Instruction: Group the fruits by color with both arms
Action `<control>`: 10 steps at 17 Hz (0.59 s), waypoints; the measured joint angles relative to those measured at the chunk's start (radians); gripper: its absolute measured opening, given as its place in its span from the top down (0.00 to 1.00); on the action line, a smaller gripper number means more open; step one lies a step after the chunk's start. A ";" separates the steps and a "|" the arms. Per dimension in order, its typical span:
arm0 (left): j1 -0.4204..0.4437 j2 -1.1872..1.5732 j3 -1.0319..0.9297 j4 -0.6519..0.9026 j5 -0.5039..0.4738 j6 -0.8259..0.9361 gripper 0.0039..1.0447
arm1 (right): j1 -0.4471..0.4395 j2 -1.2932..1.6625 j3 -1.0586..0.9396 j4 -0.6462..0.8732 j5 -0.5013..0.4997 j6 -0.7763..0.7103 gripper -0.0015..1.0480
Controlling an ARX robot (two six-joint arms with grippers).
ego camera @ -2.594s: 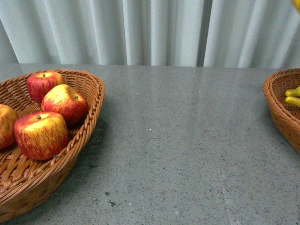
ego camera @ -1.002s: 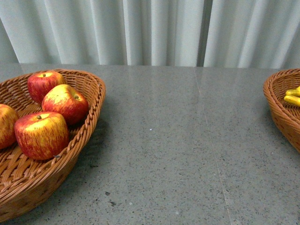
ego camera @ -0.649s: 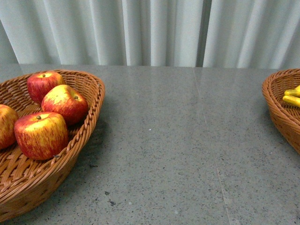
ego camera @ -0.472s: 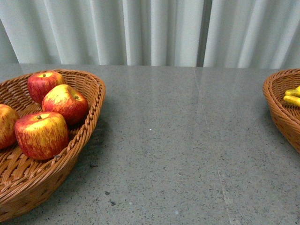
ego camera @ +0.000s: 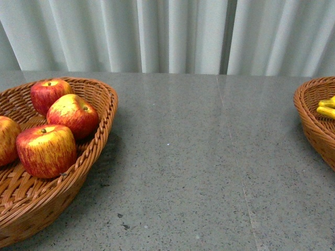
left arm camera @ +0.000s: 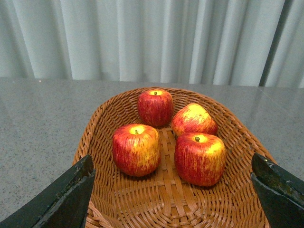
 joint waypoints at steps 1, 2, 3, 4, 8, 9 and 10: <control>0.000 0.000 0.000 0.000 0.000 0.000 0.06 | 0.000 -0.011 -0.005 -0.003 0.000 0.000 0.98; 0.000 0.000 0.000 0.000 0.000 0.000 0.06 | 0.000 -0.021 -0.010 -0.010 0.000 0.000 0.98; 0.000 0.000 0.000 0.000 0.000 0.000 0.06 | 0.000 -0.032 -0.012 -0.020 0.000 0.000 0.98; 0.000 0.000 0.000 0.000 0.000 0.000 0.06 | 0.000 -0.123 -0.016 -0.141 -0.003 0.000 0.98; 0.000 0.000 0.000 0.000 0.000 0.000 0.06 | 0.000 -0.210 -0.049 -0.166 0.000 0.000 0.98; 0.000 0.000 0.000 -0.001 0.000 0.000 0.06 | 0.000 -0.212 -0.049 -0.147 0.000 0.000 0.98; 0.000 0.000 0.000 0.000 0.000 0.000 0.06 | 0.000 -0.212 -0.049 -0.157 0.000 0.000 0.98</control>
